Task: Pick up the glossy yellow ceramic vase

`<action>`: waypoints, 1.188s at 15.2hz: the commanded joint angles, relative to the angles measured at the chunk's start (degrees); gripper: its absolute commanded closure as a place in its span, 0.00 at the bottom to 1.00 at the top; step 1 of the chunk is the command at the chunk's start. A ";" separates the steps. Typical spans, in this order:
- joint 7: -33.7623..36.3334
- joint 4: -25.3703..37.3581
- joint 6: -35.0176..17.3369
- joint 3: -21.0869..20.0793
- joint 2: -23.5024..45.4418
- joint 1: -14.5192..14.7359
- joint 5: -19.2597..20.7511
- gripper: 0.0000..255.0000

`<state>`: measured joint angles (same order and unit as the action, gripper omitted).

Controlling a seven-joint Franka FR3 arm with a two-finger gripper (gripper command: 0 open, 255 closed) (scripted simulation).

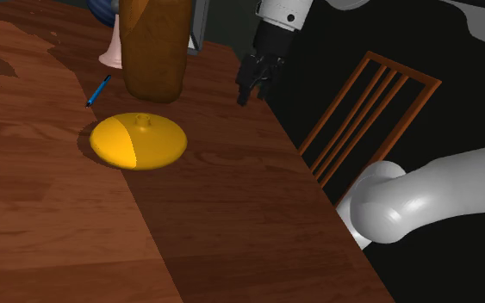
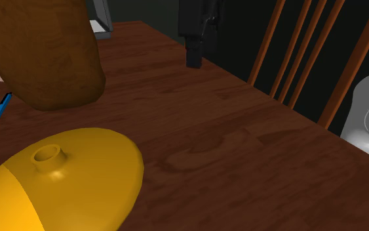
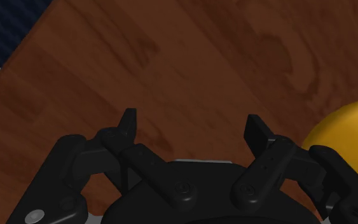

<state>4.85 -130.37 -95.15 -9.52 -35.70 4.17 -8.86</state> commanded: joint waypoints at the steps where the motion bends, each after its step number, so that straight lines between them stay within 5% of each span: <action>1: 2.86 2.67 0.10 -2.61 2.54 0.77 -0.78 0.00; 9: 13.72 15.60 1.37 -12.10 14.37 2.68 -0.82 0.00; 18: 26.53 33.41 4.63 -21.57 30.83 5.32 4.85 0.00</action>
<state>30.16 -98.33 -90.72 -30.34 -6.22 9.10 -4.60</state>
